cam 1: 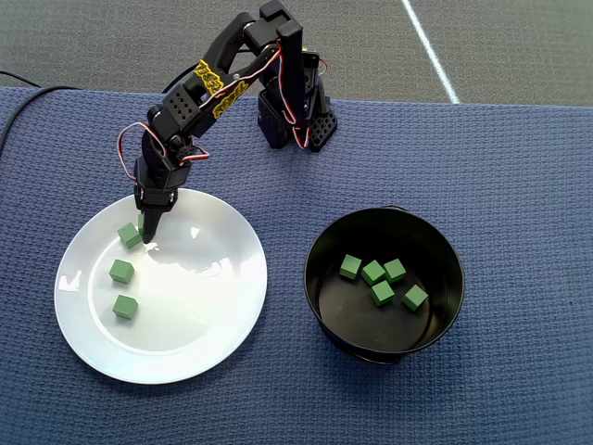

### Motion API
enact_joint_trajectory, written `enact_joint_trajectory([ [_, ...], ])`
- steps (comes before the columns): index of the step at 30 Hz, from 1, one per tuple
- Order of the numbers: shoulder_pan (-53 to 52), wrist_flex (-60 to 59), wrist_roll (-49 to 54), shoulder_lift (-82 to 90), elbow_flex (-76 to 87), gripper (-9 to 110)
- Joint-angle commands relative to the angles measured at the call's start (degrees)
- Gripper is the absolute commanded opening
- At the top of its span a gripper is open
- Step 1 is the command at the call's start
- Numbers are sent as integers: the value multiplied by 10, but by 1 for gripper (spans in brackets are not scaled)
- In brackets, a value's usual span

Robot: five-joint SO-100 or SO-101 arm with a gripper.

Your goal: Pick up the items on the white plate and put them in the black container.

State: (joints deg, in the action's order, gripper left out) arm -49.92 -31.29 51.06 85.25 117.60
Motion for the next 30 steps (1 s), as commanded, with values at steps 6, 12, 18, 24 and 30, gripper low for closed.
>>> enact_joint_trajectory([
  [6, 4, 8, -4, 15, 17, 0],
  [12, 14, -171, -173, 176, -148, 0],
  [18, 192, -295, -443, 323, -455, 0],
  [24, 501, -377, -599, 273, -560, 0],
  [30, 654, -378, -644, 159, -417, 0],
])
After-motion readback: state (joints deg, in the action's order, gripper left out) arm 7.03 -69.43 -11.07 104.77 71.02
